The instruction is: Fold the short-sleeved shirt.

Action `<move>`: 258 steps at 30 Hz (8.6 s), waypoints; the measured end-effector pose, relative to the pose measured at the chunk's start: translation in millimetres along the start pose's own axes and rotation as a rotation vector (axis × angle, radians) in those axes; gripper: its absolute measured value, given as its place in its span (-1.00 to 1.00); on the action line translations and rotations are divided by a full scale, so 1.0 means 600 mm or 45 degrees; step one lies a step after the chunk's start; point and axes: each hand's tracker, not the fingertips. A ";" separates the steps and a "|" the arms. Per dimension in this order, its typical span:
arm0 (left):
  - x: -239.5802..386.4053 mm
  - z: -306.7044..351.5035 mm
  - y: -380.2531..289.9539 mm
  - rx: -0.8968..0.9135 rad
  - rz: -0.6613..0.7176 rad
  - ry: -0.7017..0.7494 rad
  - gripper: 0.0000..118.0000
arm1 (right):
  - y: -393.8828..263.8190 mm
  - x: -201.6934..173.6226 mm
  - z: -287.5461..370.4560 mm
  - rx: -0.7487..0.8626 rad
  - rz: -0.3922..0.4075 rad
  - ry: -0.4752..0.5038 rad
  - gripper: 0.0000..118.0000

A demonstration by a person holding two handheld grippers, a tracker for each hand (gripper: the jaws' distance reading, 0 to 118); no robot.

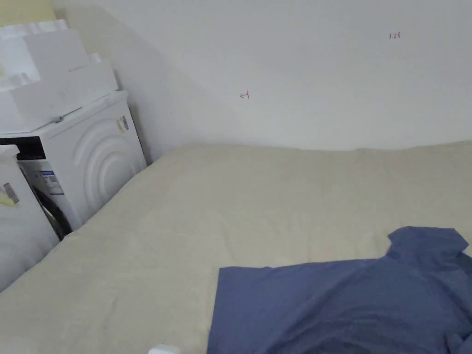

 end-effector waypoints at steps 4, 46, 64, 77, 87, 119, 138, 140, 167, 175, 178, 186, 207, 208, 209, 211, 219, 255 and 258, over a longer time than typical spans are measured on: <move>-0.003 -0.061 -0.008 -0.137 -0.012 -0.085 0.26 | -0.009 0.013 -0.006 -0.042 -0.036 -0.005 -0.96; 0.034 -0.132 -0.020 -0.335 -0.043 -0.181 -0.73 | -0.118 0.184 -0.181 -0.539 -0.145 -0.096 -0.83; -0.032 -0.159 0.180 -0.227 0.070 -0.217 -0.73 | 0.120 0.172 -0.261 -0.324 -0.269 -0.007 -0.83; -0.042 -0.349 0.213 -0.335 0.152 -0.141 0.02 | 0.135 0.147 -0.491 -0.546 -0.146 -0.092 -0.42; -0.107 -0.015 0.199 0.233 0.117 -0.025 0.30 | 0.168 0.131 -0.187 0.024 0.087 -0.133 0.01; 0.033 0.055 0.052 0.352 0.218 -0.105 -0.87 | 0.030 -0.002 -0.001 0.117 -0.013 0.072 -0.93; 0.021 -0.297 0.081 0.020 0.286 0.018 -0.11 | -0.009 0.035 -0.098 -0.122 -0.057 0.011 -0.93; 0.038 -0.296 0.086 0.032 0.216 0.063 -0.25 | -0.013 0.039 -0.107 -0.140 -0.069 0.010 -0.93; 0.037 -0.312 0.110 -0.124 0.148 0.005 -0.68 | 0.001 0.150 -0.456 -0.413 -0.332 -0.160 -0.92; -0.005 -0.254 0.133 -0.090 0.232 -0.107 -0.85 | 0.040 0.170 -0.386 -0.336 -0.449 -0.108 -0.93; -0.012 -0.220 0.132 -0.085 0.216 -0.142 -0.85 | 0.051 0.177 -0.331 -0.325 -0.463 -0.091 -0.93; -0.029 -0.135 0.062 -0.144 0.169 -0.197 -0.86 | 0.010 0.150 -0.167 -0.341 -0.450 -0.098 -0.93; -0.071 0.074 0.087 0.235 0.136 0.015 0.32 | 0.029 0.091 -0.030 -0.017 0.032 -0.260 0.02; -0.062 0.097 0.101 0.303 0.140 -0.002 0.32 | 0.043 0.078 -0.019 0.027 0.060 -0.243 0.02; -0.053 0.123 0.117 0.388 0.146 -0.038 0.32 | 0.058 0.061 -0.006 0.078 0.093 -0.227 0.02; -0.031 0.160 0.136 0.510 0.158 -0.115 0.32 | 0.078 0.029 0.011 0.126 0.140 -0.174 0.02; 0.066 0.170 0.117 0.521 0.123 -0.216 -0.33 | 0.042 -0.035 0.007 0.133 0.057 0.029 -0.06; -0.059 -0.213 0.144 -0.113 0.242 -0.048 0.49 | -0.046 -0.028 -0.016 -0.136 0.016 0.086 -0.97; -0.064 -0.276 0.152 -0.190 0.305 -0.061 0.49 | -0.048 -0.019 -0.020 -0.166 0.024 0.054 -0.97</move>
